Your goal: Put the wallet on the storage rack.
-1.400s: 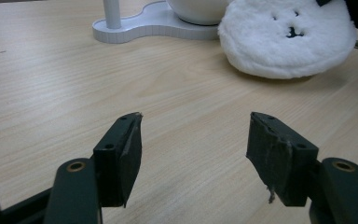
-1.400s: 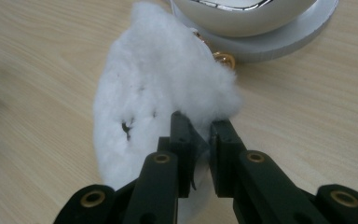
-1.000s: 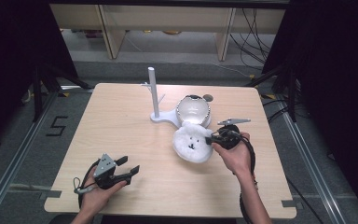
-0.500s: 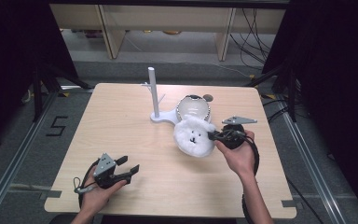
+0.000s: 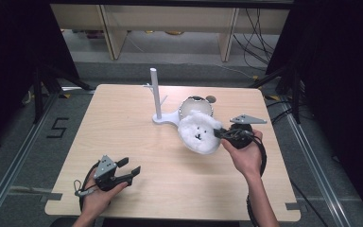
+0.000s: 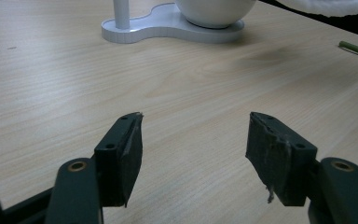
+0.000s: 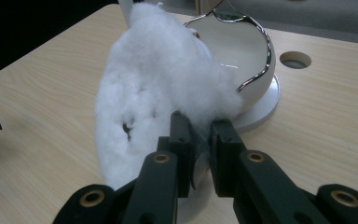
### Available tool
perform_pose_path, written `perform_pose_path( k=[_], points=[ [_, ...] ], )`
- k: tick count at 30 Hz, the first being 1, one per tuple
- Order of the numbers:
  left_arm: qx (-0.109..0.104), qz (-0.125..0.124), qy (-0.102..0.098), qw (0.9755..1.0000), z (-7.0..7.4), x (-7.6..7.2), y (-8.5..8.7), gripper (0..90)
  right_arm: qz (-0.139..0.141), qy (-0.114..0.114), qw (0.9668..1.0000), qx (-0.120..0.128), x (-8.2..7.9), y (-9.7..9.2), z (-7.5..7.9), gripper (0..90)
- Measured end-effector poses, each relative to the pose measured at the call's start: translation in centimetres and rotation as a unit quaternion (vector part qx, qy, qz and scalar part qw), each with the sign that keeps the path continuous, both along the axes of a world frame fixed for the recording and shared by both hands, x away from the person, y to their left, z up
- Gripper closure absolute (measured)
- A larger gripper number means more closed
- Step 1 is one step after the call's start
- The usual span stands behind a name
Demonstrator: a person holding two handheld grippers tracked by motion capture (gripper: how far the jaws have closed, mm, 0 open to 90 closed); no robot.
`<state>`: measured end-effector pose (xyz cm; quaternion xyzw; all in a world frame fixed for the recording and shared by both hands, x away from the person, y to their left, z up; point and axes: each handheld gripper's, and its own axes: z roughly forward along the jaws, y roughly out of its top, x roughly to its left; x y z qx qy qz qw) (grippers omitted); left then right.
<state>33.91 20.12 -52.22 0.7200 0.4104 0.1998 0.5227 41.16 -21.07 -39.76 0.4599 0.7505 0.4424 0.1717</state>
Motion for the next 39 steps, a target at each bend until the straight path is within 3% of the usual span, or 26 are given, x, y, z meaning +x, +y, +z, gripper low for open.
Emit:
perform_pose_path(
  k=[8, 10, 11, 13, 21, 22, 29, 38, 39],
  points=[
    [0.003, 0.001, -0.001, 1.0, 0.0, -0.1, 0.0, 35.2, -0.014, -0.018, 0.9997, 0.006, 0.0, 0.0, 0.5, 82.3],
    [0.002, 0.001, 0.001, 1.0, 0.0, -0.1, 0.0, 35.2, -0.017, -0.009, 0.9997, 0.014, 0.0, 0.0, 0.8, 82.2],
    [0.002, 0.0, 0.001, 1.0, 0.0, -0.1, 0.0, 35.2, -0.017, -0.019, 0.9996, 0.01, 0.2, 0.0, 0.8, 82.2],
    [0.001, 0.0, 0.0, 1.0, 0.0, -0.1, -0.1, 35.1, -0.021, -0.016, 0.9995, 0.016, 0.3, 0.0, 1.0, 82.2],
    [0.001, 0.002, 0.0, 1.0, 0.0, -0.1, 0.0, 35.1, -0.018, -0.04, 0.999, 0.005, 1.7, -0.1, 1.5, 82.2],
    [-0.005, -0.002, -0.003, 1.0, -0.1, 0.0, 0.0, 35.1, -0.023, -0.03, 0.9992, 0.015, 1.7, 0.2, 1.7, 82.2],
    [-0.002, 0.004, 0.001, 1.0, 0.0, -0.1, 0.0, 35.1, -0.019, -0.05, 0.9986, 0.002, 3.0, 0.4, 2.7, 82.2],
    [-0.009, 0.003, -0.005, 0.9999, -0.1, -0.1, 0.1, 35.1, -0.024, -0.052, 0.9983, -0.005, 3.8, 0.8, 3.9, 82.1],
    [-0.009, 0.003, -0.005, 0.9999, -0.1, -0.1, 0.1, 35.1, -0.019, -0.062, 0.9978, -0.008, 4.0, 0.8, 3.9, 82.1]
  ],
)
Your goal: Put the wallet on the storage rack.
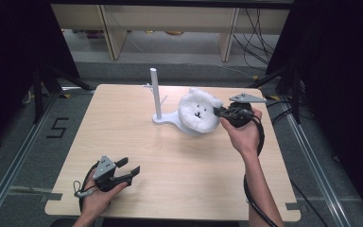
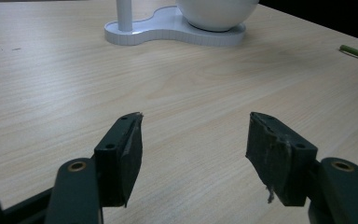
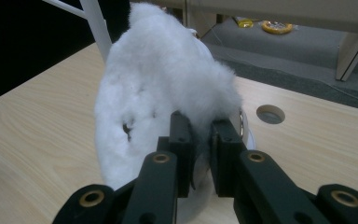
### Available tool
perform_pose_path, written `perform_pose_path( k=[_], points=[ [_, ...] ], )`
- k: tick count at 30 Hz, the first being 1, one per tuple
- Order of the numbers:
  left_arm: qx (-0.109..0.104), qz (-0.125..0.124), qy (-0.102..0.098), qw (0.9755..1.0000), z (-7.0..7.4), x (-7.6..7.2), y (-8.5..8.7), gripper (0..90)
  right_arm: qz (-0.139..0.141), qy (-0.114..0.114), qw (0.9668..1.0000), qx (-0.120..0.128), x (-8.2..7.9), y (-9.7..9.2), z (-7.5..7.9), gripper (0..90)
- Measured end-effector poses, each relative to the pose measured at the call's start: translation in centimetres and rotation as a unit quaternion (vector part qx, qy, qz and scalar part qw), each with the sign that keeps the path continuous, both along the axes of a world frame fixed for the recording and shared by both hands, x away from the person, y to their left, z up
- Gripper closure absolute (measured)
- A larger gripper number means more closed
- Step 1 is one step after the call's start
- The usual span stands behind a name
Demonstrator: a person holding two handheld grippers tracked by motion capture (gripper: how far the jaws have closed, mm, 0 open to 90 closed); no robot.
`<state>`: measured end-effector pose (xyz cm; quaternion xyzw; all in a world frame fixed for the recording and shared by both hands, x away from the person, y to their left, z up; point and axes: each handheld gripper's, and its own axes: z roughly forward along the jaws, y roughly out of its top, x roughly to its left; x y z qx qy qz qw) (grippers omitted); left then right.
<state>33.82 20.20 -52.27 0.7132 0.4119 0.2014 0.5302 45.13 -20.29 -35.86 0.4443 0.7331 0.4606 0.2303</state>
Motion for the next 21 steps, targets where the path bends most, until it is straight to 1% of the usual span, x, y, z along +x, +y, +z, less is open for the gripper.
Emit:
perform_pose_path(
  k=[1, 3, 4, 5, 6, 7, 8, 9, 10, 11, 13, 14, 15, 16, 17, 18, 19, 21],
  points=[
    [0.0, 0.001, -0.001, 1.0, 0.0, 0.0, 0.0, 35.1, -0.001, 0.006, 1.0, 0.007, 0.0, 0.1, 0.1, 82.0],
    [0.001, 0.002, -0.002, 1.0, 0.0, 0.0, 0.0, 35.2, -0.004, 0.0, 1.0, 0.006, 0.0, 0.2, 0.4, 82.0],
    [0.001, 0.001, -0.003, 1.0, 0.0, 0.0, 0.0, 35.1, 0.0, -0.005, 1.0, -0.001, 0.0, 0.2, 0.5, 82.0],
    [0.0, 0.002, -0.002, 1.0, 0.0, -0.1, 0.0, 35.1, -0.007, 0.004, 0.9999, 0.008, -0.1, 0.5, 0.5, 82.0],
    [0.004, 0.004, -0.001, 1.0, 0.0, -0.1, 0.0, 35.1, -0.009, 0.002, 0.9999, 0.007, -0.1, 0.5, 0.6, 82.0],
    [0.003, 0.004, -0.001, 1.0, 0.0, -0.1, 0.0, 35.1, -0.001, -0.005, 1.0, 0.001, 0.1, 0.3, 0.6, 82.0],
    [0.003, 0.005, -0.001, 1.0, 0.0, -0.1, 0.0, 35.1, -0.001, -0.002, 1.0, 0.004, 0.2, 0.4, 0.7, 82.0],
    [0.003, 0.005, -0.001, 1.0, 0.0, -0.1, 0.0, 35.1, -0.007, 0.003, 1.0, 0.006, 0.1, 0.4, 0.7, 82.0],
    [0.003, 0.005, -0.001, 1.0, 0.0, -0.1, 0.0, 35.1, -0.007, 0.002, 1.0, 0.005, 0.1, 0.5, 0.7, 82.0],
    [0.002, 0.005, -0.001, 1.0, 0.0, -0.1, 0.0, 35.1, -0.004, -0.006, 1.0, 0.001, 0.3, 0.5, 0.6, 82.0],
    [-0.003, 0.004, -0.002, 1.0, 0.0, -0.1, 0.0, 35.1, 0.0, -0.006, 1.0, -0.004, 0.6, 0.4, 0.7, 82.0],
    [-0.001, 0.007, -0.001, 1.0, 0.0, -0.2, 0.0, 35.1, -0.004, 0.002, 1.0, -0.004, 0.6, 0.5, 0.8, 82.0],
    [0.0, 0.008, 0.0, 1.0, 0.0, -0.2, 0.1, 35.1, -0.007, -0.005, 0.9999, -0.008, 0.7, 0.5, 0.7, 82.0],
    [0.0, 0.008, 0.0, 1.0, 0.0, -0.2, 0.1, 35.1, -0.001, 0.0, 1.0, -0.006, 0.9, 0.5, 0.8, 82.0],
    [0.0, 0.008, 0.0, 1.0, 0.0, -0.1, 0.1, 35.1, 0.001, -0.005, 0.9999, -0.013, 1.1, 0.5, 0.8, 82.0],
    [0.0, 0.008, 0.001, 1.0, 0.0, -0.1, 0.1, 35.1, -0.002, -0.006, 0.9999, -0.008, 1.2, 0.6, 0.8, 81.9],
    [0.0, 0.008, 0.001, 1.0, 0.0, -0.1, 0.1, 35.1, -0.003, 0.001, 0.9999, -0.011, 1.3, 0.6, 0.9, 82.0],
    [0.0, 0.008, 0.001, 1.0, 0.0, -0.1, 0.1, 35.1, -0.001, -0.002, 1.0, -0.008, 1.6, 0.7, 0.9, 81.9]
  ],
)
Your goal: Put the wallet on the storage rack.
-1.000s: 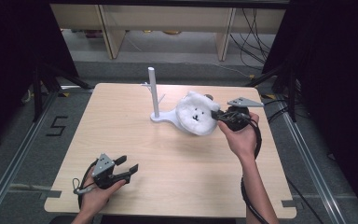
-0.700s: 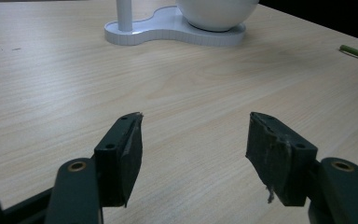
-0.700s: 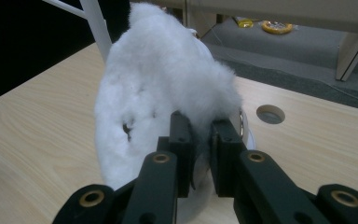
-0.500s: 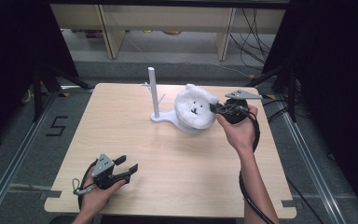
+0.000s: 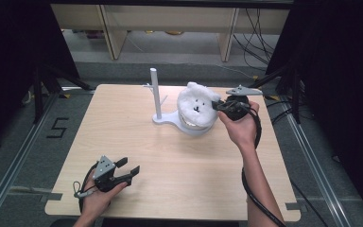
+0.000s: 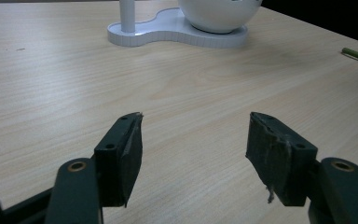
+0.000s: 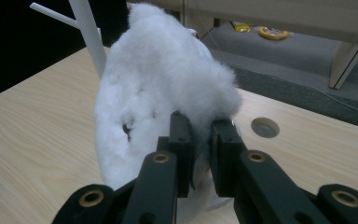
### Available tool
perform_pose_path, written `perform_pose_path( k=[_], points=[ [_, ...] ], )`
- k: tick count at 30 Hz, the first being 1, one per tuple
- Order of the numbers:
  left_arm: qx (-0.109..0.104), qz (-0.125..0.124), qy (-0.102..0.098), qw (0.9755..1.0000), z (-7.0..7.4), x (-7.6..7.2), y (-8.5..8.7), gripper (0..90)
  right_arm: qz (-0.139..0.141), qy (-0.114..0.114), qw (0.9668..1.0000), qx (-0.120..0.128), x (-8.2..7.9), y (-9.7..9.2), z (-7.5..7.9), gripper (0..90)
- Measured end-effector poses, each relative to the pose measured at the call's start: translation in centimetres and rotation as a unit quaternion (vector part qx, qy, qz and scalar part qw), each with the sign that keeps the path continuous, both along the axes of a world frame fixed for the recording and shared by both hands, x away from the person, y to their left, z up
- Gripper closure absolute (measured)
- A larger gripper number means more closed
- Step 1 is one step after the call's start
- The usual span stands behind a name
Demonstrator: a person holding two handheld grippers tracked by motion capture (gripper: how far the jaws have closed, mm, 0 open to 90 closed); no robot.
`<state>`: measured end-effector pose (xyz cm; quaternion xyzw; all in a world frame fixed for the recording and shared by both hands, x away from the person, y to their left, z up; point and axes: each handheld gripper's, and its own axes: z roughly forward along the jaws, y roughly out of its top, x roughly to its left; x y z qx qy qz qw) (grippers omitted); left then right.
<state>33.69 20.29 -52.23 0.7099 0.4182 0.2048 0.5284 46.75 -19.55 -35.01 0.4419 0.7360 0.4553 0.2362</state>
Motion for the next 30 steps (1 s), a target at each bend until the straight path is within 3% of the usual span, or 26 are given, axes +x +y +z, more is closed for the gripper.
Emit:
perform_pose_path(
  k=[9, 13, 16, 24, 30],
  points=[
    [-0.001, 0.001, -0.004, 1.0, 0.0, -0.1, 0.0, 35.1, 0.001, 0.008, 1.0, -0.004, 0.5, 0.4, -0.5, 81.9],
    [-0.001, 0.0, -0.003, 1.0, 0.0, 0.0, 0.0, 35.1, 0.005, -0.002, 0.9999, -0.012, 1.1, 0.2, -0.8, 81.9],
    [-0.002, 0.0, -0.002, 1.0, 0.0, 0.0, 0.0, 35.0, 0.001, 0.014, 0.9998, -0.013, 1.4, 0.4, -0.9, 81.9],
    [-0.008, 0.0, -0.004, 1.0, -0.1, 0.0, 0.0, 34.8, -0.006, 0.02, 0.9995, -0.021, 2.8, 0.4, -1.8, 81.9],
    [0.0, 0.003, -0.003, 1.0, 0.0, -0.1, 0.0, 34.8, -0.006, 0.027, 0.999, -0.034, 3.4, 0.0, -2.2, 81.9]
  ],
)
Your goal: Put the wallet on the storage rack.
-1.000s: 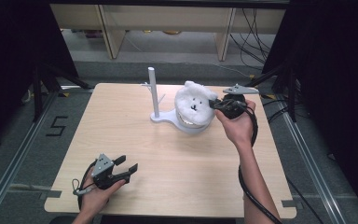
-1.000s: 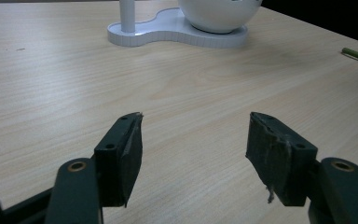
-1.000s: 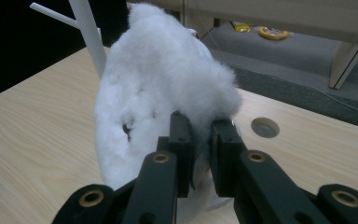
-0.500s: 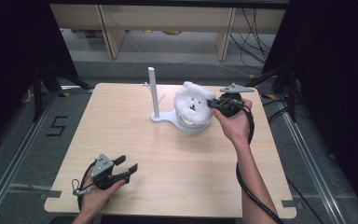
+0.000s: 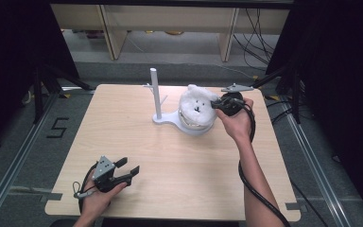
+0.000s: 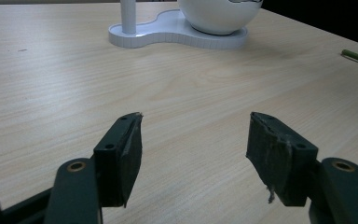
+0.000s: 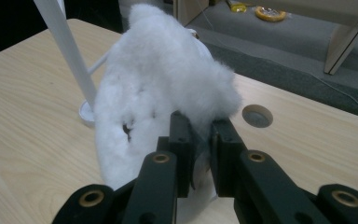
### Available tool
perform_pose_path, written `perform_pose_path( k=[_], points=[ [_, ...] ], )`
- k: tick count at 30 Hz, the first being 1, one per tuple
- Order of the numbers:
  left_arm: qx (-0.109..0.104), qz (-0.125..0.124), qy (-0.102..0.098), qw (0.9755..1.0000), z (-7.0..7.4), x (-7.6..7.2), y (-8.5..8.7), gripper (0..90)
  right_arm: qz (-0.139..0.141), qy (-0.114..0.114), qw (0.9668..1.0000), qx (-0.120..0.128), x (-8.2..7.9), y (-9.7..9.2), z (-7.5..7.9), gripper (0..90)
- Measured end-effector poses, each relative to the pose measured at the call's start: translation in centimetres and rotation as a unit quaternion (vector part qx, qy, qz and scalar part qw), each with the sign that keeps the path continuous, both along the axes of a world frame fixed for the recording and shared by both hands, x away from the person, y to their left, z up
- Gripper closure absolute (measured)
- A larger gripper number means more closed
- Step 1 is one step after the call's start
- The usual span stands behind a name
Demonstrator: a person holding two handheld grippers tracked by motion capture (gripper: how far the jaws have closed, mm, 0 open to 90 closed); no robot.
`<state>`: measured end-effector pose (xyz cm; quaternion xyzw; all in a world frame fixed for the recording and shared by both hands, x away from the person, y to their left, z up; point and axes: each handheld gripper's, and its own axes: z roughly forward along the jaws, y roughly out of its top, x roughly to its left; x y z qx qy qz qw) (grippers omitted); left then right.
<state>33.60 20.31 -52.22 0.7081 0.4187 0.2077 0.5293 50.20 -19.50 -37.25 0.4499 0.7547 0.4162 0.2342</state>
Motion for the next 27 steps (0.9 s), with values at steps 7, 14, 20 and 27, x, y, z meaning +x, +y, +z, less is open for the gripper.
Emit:
perform_pose_path(
  k=[7, 14, 20, 27],
  points=[
    [-0.001, -0.002, 0.001, 1.0, 0.0, 0.0, 0.0, 34.8, 0.007, 0.019, 0.9995, -0.023, 0.7, 0.0, -0.4, 81.9],
    [-0.002, -0.002, 0.0, 1.0, 0.0, 0.0, 0.0, 34.8, 0.01, 0.021, 0.9979, -0.06, 1.9, 0.6, -0.9, 81.6],
    [-0.001, -0.003, 0.001, 1.0, 0.0, 0.0, 0.0, 34.7, -0.002, 0.018, 0.9955, -0.092, 2.6, 1.0, -1.3, 80.8],
    [-0.007, -0.005, -0.002, 1.0, -0.1, 0.1, 0.0, 34.7, 0.009, 0.011, 0.9908, -0.135, 3.1, 1.4, -1.9, 76.6]
  ],
)
